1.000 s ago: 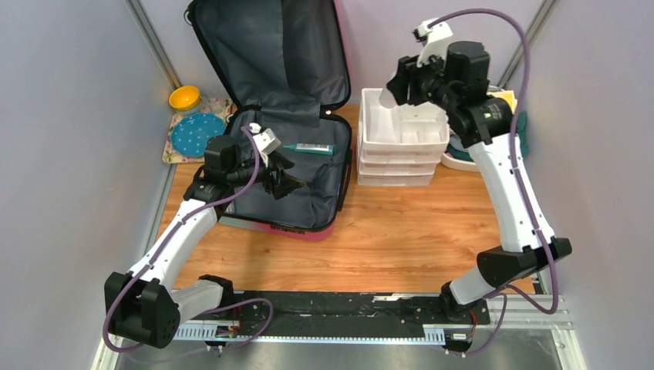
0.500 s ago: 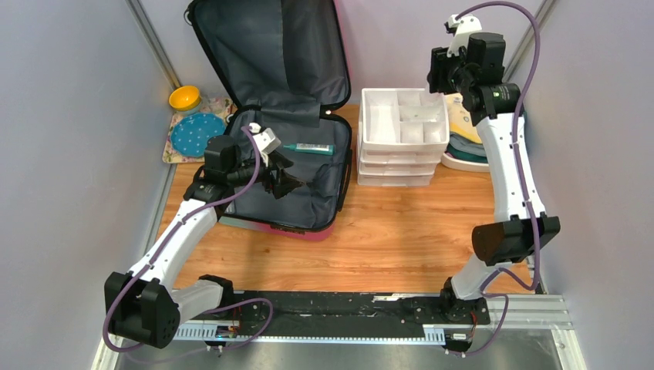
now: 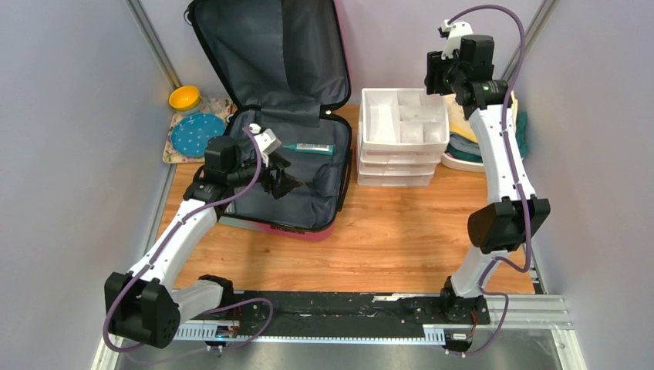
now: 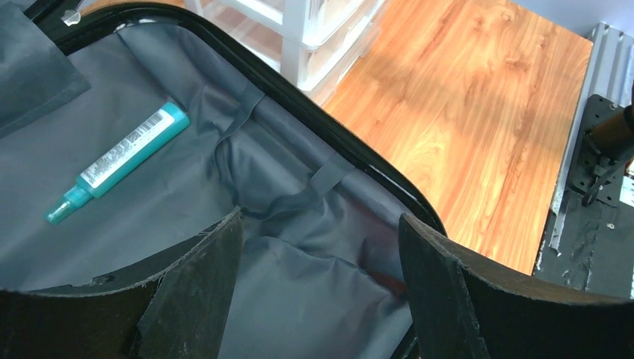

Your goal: Open, take out, and arrange the luggage

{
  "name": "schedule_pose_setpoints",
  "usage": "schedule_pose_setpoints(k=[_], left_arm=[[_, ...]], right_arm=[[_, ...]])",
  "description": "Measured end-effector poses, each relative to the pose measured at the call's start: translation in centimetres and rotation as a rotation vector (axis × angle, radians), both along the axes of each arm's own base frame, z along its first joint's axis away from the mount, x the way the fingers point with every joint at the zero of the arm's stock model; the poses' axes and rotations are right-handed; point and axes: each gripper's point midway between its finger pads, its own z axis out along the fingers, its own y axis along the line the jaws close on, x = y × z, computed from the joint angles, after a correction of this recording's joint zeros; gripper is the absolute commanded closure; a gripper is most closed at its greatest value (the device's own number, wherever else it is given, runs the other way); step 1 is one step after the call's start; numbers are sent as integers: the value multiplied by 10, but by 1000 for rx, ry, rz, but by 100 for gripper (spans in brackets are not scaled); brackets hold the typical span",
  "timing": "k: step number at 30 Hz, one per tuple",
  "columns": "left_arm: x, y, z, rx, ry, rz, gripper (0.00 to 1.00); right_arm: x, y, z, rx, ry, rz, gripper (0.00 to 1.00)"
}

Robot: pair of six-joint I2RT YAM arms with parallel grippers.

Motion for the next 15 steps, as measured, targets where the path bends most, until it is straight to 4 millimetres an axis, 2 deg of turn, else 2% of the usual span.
schedule_pose_setpoints(k=[1, 2, 4, 5, 7, 8, 13, 15], left_arm=[[1, 1, -1, 2, 2, 7, 16], [1, 2, -1, 4, 5, 10, 16], [2, 3, -3, 10, 12, 19, 16], [3, 5, -5, 15, 17, 28, 16], [5, 7, -8, 22, 36, 46, 16], [8, 9, -10, 28, 50, 61, 16], [31, 23, -12, 48, 132, 162, 16], [39, 33, -13, 46, 166, 218, 16]], right_arm=[[2, 0, -3, 0, 5, 0, 99], [4, -1, -5, 1, 7, 0, 88], [6, -1, -8, 2, 14, -2, 75], [6, -1, -10, 4, 18, -2, 61], [7, -1, -13, 8, 24, -3, 48], [7, -1, -13, 9, 25, -3, 43], [7, 0, -13, 19, 26, -4, 31], [7, 0, -13, 21, 25, -4, 20]])
